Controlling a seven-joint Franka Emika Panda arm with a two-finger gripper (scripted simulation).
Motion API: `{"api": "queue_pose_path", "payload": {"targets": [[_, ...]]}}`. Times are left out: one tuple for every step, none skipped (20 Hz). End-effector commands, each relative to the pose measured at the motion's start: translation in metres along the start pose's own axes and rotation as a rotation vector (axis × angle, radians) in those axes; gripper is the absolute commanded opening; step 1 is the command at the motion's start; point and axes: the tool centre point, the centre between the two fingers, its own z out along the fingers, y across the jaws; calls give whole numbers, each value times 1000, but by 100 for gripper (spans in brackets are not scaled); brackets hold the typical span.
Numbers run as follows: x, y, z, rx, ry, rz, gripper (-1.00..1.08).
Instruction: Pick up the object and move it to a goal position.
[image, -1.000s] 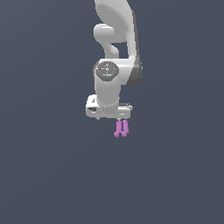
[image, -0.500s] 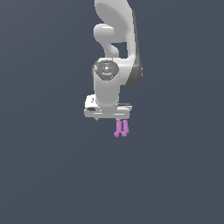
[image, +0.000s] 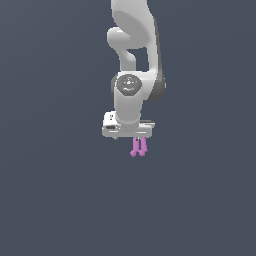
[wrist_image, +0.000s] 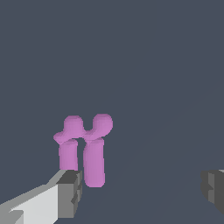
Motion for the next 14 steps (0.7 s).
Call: {"api": "queue_pose_path", "payload": {"targets": [[-2, -10, 10, 3, 9, -10, 100], [-3, -14, 14, 4, 14, -14, 100], [-4, -19, 19, 6, 19, -19, 100], [-6, -24, 24, 8, 24, -23, 100], [-7, -29, 29, 9, 29, -28, 100], [-8, -33, 34, 11, 34, -32, 100], [-10, -37, 38, 12, 38, -36, 100], [-11, -41, 42, 14, 42, -40, 100], [-12, -44, 45, 15, 45, -43, 100], [-14, -47, 48, 16, 49, -46, 100], [-15, -50, 51, 17, 51, -48, 100], [-16, -52, 53, 18, 54, -50, 100], [-17, -54, 55, 19, 56, -52, 100], [-17, -56, 57, 20, 58, -54, 100]]}}
